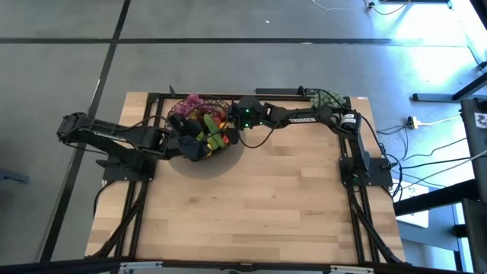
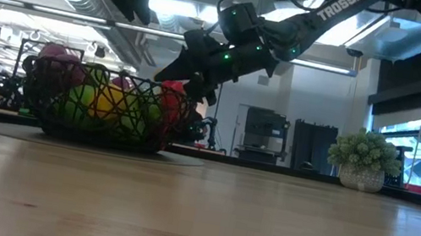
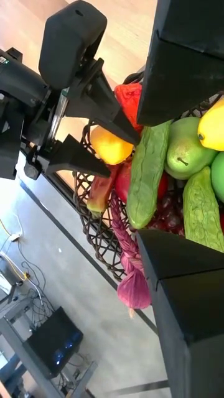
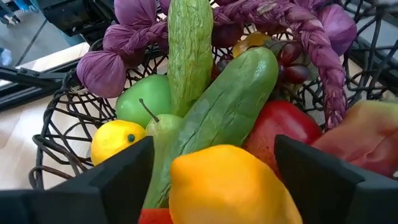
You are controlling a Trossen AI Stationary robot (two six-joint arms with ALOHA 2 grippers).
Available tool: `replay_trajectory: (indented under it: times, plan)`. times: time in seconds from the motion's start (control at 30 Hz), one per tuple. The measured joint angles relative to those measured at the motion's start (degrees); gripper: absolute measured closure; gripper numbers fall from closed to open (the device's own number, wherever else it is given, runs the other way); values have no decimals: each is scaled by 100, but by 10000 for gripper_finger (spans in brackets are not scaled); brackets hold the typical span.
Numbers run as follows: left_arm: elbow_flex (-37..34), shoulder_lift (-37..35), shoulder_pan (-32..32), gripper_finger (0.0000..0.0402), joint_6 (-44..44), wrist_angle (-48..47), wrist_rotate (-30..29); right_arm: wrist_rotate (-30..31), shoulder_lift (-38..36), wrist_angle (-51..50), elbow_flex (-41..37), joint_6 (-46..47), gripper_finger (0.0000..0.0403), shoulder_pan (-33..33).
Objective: Build produce basket
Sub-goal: Put the yellow lemon into the black wire basket, then return to Home Position
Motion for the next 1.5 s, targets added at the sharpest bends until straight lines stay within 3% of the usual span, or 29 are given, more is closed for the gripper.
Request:
replay_trajectory:
  times: [0.23,0.63,1.03,1.33,1.5]
  plan:
    - [0,2,0,122,0,1,0,-62,-15,220,156,-349,60,-2]
    - [0,4,-2,122,0,44,-2,-3,-629,-2419,1335,-1389,61,-4]
    - [0,4,14,122,0,114,59,1,-1814,-4074,1416,-1208,61,57]
    - [0,4,65,122,-2,170,155,1254,-2620,-4769,1423,-1089,61,615]
    - [0,4,64,122,-2,170,157,1511,-2877,-4798,1425,-1016,61,849]
